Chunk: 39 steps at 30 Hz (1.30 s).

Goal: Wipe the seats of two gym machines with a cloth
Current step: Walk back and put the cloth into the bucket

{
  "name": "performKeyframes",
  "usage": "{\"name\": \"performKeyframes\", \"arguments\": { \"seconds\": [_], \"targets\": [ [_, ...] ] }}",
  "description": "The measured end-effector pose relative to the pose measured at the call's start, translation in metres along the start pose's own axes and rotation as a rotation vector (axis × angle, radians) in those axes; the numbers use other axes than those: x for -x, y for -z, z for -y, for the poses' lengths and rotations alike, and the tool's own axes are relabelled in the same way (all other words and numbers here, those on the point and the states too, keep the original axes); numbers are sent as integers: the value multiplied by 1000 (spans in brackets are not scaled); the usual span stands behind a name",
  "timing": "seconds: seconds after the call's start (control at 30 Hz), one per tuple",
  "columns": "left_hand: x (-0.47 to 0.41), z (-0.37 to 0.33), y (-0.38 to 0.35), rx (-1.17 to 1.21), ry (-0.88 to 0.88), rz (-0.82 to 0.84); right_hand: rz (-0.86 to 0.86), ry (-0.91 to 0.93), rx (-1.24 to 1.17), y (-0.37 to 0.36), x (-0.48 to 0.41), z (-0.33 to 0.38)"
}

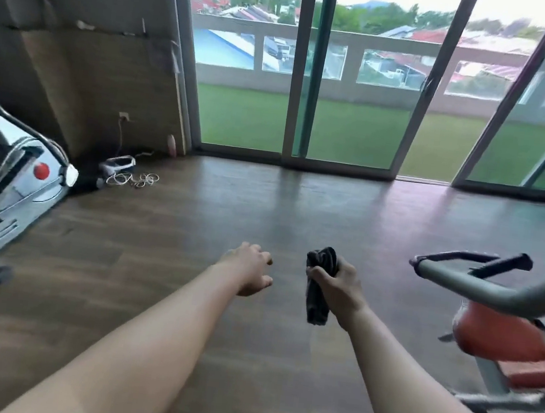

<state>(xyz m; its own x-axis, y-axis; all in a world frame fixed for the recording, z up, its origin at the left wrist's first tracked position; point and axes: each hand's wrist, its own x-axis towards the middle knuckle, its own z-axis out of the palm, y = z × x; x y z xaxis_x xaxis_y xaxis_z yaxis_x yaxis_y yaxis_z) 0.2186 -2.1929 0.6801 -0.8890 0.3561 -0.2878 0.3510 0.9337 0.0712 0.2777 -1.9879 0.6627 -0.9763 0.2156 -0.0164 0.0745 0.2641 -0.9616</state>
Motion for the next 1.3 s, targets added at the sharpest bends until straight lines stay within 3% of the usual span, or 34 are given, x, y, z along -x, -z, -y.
{"name": "performKeyframes", "arguments": {
  "seconds": [0.37, 0.6, 0.83, 1.3],
  "targets": [
    [-348, 41, 101, -61, -153, -10, -177, -5, 44, 16, -340, -6],
    [-568, 6, 178, -169, -339, 9, -383, -91, 28, 76, -517, -16],
    [-777, -114, 225, -198, -508, -20, -547, -137, -2, 206, -676, -51],
    [-1148, -421, 312, -210, -823, -45, -800, -207, 42, 519, -958, -128]
  ]
}}
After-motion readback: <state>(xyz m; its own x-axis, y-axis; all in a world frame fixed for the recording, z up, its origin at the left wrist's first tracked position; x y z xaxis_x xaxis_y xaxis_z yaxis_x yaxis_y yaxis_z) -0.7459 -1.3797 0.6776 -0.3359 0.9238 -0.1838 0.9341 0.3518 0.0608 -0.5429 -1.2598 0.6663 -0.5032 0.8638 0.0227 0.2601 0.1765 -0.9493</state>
